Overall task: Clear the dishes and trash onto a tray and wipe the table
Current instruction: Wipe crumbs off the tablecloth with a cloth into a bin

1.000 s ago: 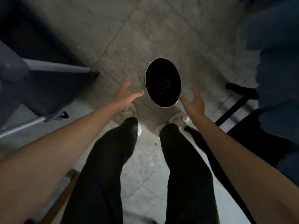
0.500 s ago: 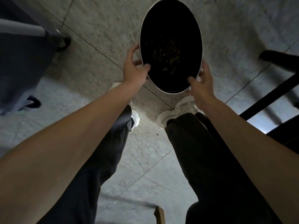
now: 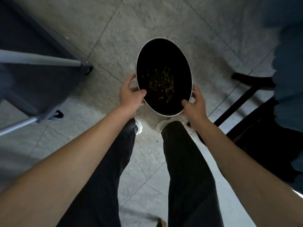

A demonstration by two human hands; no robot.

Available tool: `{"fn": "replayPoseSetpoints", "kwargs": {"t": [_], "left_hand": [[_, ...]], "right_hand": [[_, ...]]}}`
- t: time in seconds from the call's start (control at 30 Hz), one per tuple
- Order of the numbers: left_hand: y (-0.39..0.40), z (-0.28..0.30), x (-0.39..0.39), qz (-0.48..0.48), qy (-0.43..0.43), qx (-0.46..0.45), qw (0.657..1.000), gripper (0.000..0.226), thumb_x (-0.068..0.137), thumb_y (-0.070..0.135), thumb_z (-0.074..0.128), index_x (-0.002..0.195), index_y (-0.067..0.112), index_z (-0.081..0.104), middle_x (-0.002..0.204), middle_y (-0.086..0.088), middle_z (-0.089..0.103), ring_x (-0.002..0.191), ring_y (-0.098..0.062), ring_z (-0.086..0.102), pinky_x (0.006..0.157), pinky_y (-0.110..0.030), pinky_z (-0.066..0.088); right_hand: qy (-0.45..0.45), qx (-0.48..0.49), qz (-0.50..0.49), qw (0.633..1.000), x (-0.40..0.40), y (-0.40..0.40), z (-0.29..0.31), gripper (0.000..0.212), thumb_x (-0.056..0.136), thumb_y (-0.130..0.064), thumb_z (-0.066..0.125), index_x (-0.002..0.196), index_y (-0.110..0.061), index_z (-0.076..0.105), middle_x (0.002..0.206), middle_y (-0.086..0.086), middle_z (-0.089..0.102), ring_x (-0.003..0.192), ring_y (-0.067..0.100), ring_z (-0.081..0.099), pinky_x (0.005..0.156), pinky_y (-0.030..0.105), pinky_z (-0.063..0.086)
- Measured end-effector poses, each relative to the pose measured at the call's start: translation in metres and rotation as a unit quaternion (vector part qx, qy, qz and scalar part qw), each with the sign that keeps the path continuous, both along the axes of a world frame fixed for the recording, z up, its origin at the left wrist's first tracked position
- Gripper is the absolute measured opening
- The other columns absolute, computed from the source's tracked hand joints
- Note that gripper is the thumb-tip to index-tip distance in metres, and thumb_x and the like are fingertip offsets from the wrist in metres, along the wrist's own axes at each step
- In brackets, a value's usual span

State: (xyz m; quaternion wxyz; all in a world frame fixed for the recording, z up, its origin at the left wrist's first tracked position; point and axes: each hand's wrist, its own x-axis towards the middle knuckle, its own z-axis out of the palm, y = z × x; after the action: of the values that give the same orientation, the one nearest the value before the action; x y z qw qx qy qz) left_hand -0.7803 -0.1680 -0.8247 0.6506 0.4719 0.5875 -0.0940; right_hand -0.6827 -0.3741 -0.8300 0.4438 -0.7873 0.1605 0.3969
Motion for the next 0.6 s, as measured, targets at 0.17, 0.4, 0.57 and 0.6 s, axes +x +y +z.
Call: {"fn": "replayPoseSetpoints", "kwargs": {"t": [0.17, 0.4, 0.57, 0.6], "left_hand": [[-0.002, 0.117, -0.001, -0.032, 0.007, 0.018, 0.999, 0.072, 0.082, -0.008, 0.066, 0.095, 0.062, 0.059, 0.094, -0.005, 0.077, 0.084, -0.023, 0.078, 0.058, -0.036, 0.063], [-0.015, 0.274, 0.001, -0.093, -0.005, 0.08, 0.992, 0.064, 0.071, 0.006, 0.067, 0.116, 0.052, 0.058, 0.089, -0.003, 0.075, 0.076, -0.022, 0.077, 0.059, -0.044, 0.065], [-0.033, 0.332, 0.01, -0.16, -0.035, 0.099, 0.981, 0.065, 0.066, 0.012, 0.066, 0.118, 0.05, 0.058, 0.083, 0.0, 0.076, 0.073, -0.02, 0.076, 0.067, -0.05, 0.065], [-0.037, 0.339, 0.017, -0.174, -0.037, 0.104, 0.979, 0.064, 0.065, 0.013, 0.066, 0.119, 0.047, 0.059, 0.084, 0.0, 0.076, 0.075, -0.02, 0.076, 0.069, -0.05, 0.065]], "right_hand": [[0.022, 0.01, -0.011, 1.0, -0.01, -0.002, 0.119, 0.072, 0.096, 0.005, 0.055, 0.154, -0.034, 0.04, 0.14, -0.003, 0.054, 0.101, 0.017, 0.073, 0.069, 0.043, 0.066], [-0.001, 0.04, -0.075, 0.996, -0.03, -0.018, 0.278, 0.065, 0.093, 0.007, 0.054, 0.138, -0.039, 0.05, 0.126, -0.015, 0.06, 0.102, 0.022, 0.073, 0.068, 0.048, 0.066], [-0.024, 0.072, -0.142, 0.987, -0.047, -0.048, 0.333, 0.069, 0.092, 0.007, 0.055, 0.142, -0.04, 0.049, 0.134, -0.011, 0.06, 0.095, 0.02, 0.075, 0.064, 0.052, 0.065], [-0.025, 0.081, -0.156, 0.984, -0.046, -0.054, 0.338, 0.07, 0.092, 0.008, 0.054, 0.143, -0.039, 0.049, 0.134, -0.01, 0.061, 0.091, 0.019, 0.076, 0.063, 0.052, 0.065]]}}
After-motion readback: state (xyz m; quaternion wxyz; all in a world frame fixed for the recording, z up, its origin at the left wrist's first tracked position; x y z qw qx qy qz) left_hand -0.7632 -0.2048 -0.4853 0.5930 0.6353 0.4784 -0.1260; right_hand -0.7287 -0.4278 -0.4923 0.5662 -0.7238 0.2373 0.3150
